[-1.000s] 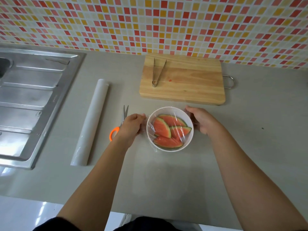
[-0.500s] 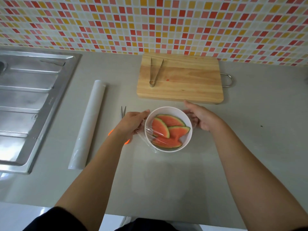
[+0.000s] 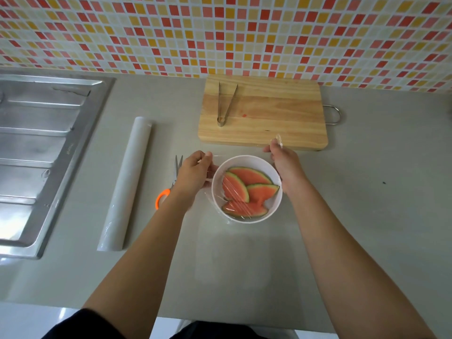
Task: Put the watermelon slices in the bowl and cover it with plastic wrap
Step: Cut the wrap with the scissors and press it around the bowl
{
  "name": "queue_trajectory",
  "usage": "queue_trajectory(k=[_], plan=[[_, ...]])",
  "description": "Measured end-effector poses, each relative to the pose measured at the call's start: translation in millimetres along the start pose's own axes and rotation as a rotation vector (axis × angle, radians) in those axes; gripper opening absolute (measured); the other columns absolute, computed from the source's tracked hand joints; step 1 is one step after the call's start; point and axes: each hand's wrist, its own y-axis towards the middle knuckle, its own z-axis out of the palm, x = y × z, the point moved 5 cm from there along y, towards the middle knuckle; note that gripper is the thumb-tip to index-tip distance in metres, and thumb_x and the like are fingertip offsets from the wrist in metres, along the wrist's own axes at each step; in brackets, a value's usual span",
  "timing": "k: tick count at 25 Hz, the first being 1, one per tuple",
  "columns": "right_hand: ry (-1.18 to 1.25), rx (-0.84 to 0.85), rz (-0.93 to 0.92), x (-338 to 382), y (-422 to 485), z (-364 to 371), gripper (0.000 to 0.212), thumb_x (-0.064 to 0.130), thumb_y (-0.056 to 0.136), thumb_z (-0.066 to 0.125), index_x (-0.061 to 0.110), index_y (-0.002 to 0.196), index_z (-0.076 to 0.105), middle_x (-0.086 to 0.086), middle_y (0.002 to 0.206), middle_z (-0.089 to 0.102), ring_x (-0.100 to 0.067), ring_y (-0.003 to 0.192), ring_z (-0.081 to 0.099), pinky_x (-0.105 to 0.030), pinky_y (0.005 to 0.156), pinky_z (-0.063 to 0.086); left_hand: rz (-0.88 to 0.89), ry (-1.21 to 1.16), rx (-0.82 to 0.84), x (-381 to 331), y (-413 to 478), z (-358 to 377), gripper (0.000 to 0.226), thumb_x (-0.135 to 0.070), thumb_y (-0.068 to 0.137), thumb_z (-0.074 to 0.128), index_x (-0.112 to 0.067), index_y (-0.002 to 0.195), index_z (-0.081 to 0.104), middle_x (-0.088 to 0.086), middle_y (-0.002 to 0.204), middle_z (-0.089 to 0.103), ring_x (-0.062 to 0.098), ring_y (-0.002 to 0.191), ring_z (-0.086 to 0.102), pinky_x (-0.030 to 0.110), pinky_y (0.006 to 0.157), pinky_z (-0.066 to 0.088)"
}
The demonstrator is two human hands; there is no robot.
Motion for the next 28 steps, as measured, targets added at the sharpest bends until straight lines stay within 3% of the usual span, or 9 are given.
queue_trajectory(k=[6, 12, 14, 17, 21, 23, 25, 28], plan=[[0.073, -0.015, 0.046, -4, 3, 0, 0.033, 0.042, 0.092, 0.048, 0.028, 0.067, 0.064, 0.009, 0.08, 0.054, -0.006, 0.064, 0.043, -0.032, 0.08, 0.041, 0.163, 0.244, -0.083, -13, -5, 2, 0.032, -0.034, 0.098, 0.044, -0.02, 0.069, 0.047, -0.008, 0.069, 0.067, -0.002, 0.04, 0.053, 0.012, 0.04, 0.038], [0.111, 0.008, 0.067, -3, 1, 0, 0.032, 0.042, 0.091, 0.049, 0.026, 0.069, 0.066, 0.009, 0.077, 0.049, -0.005, 0.063, 0.042, -0.025, 0.068, 0.037, 0.168, 0.238, -0.094, -15, -8, -2, 0.032, -0.035, 0.098, 0.043, -0.017, 0.071, 0.046, -0.011, 0.071, 0.071, -0.007, 0.051, 0.051, 0.014, 0.038, 0.04], [0.133, 0.009, 0.097, -4, -1, 0, 0.031, 0.043, 0.092, 0.049, 0.025, 0.074, 0.068, 0.008, 0.075, 0.047, -0.005, 0.064, 0.043, -0.023, 0.066, 0.039, 0.175, 0.267, -0.103, -15, -7, -1, 0.032, -0.036, 0.098, 0.043, -0.016, 0.074, 0.047, -0.012, 0.07, 0.072, -0.003, 0.057, 0.052, 0.021, 0.046, 0.046], [0.15, -0.01, 0.135, -6, -1, 1, 0.032, 0.042, 0.092, 0.047, 0.022, 0.081, 0.069, 0.006, 0.078, 0.049, -0.006, 0.07, 0.048, -0.029, 0.077, 0.042, 0.177, 0.293, -0.129, -14, -5, 0, 0.032, -0.036, 0.097, 0.044, -0.017, 0.072, 0.048, -0.006, 0.071, 0.072, 0.009, 0.063, 0.054, 0.035, 0.064, 0.047], [0.121, -0.029, 0.181, -7, -1, 0, 0.034, 0.043, 0.093, 0.046, 0.025, 0.072, 0.067, 0.005, 0.072, 0.039, -0.011, 0.062, 0.043, -0.026, 0.062, 0.042, 0.081, 0.195, -0.168, -4, -3, 3, 0.029, -0.036, 0.094, 0.05, -0.018, 0.072, 0.056, -0.006, 0.066, 0.067, 0.011, 0.066, 0.059, 0.034, 0.066, 0.046], [0.133, -0.049, 0.182, -9, 1, -1, 0.035, 0.042, 0.093, 0.046, 0.026, 0.07, 0.067, 0.004, 0.075, 0.043, -0.011, 0.066, 0.046, -0.027, 0.065, 0.044, 0.054, 0.17, -0.196, 1, -3, 6, 0.028, -0.034, 0.094, 0.052, -0.016, 0.073, 0.059, -0.001, 0.067, 0.065, 0.018, 0.067, 0.059, 0.037, 0.069, 0.048], [0.15, -0.071, 0.184, -10, 2, -1, 0.036, 0.041, 0.094, 0.045, 0.026, 0.068, 0.067, 0.006, 0.081, 0.049, -0.012, 0.076, 0.05, -0.03, 0.076, 0.044, 0.011, 0.107, -0.214, 7, -3, 8, 0.03, -0.034, 0.093, 0.053, -0.018, 0.068, 0.057, 0.002, 0.065, 0.061, 0.022, 0.065, 0.057, 0.035, 0.062, 0.047], [0.131, -0.099, 0.209, -14, 4, -1, 0.037, 0.039, 0.094, 0.045, 0.026, 0.067, 0.067, -0.001, 0.095, 0.058, -0.019, 0.092, 0.054, -0.036, 0.088, 0.045, -0.126, -0.067, -0.162, 18, -5, 12, 0.035, -0.037, 0.091, 0.057, -0.02, 0.061, 0.059, -0.002, 0.053, 0.058, 0.015, 0.045, 0.052, 0.02, 0.042, 0.038]])
